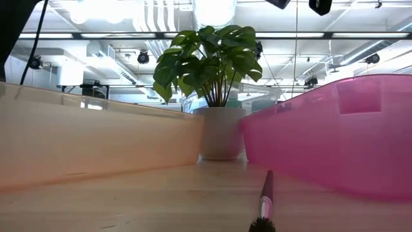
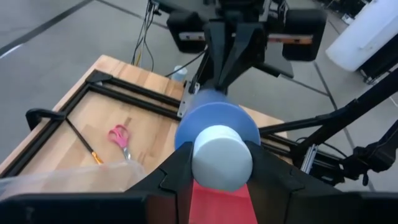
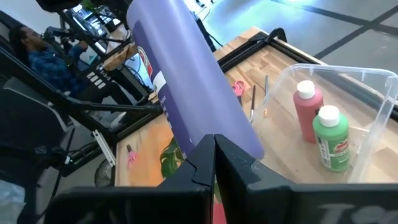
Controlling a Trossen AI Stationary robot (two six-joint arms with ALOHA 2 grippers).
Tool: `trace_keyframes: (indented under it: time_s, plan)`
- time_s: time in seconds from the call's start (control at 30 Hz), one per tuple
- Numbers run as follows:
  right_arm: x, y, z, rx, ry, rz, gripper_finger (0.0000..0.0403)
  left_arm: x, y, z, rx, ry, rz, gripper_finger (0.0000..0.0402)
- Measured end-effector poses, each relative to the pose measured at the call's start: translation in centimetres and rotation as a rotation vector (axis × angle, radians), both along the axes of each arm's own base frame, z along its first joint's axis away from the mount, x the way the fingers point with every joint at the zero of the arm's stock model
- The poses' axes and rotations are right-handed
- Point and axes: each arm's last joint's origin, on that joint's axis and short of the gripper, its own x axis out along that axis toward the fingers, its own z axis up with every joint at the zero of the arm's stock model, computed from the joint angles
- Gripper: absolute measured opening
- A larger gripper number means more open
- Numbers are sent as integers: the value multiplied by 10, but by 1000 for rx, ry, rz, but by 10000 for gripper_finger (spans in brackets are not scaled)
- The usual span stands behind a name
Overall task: Pick & Place Paint Supplies
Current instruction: Put the blue acrylic craft paint bottle into the transparent bin
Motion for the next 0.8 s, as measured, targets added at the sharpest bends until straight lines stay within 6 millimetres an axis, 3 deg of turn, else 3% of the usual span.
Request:
trace_keyframes:
  time_s: [0.8]
  plan:
    - [3,-1,3,-22,-30,13,8,3,1,8,1,-86,9,122]
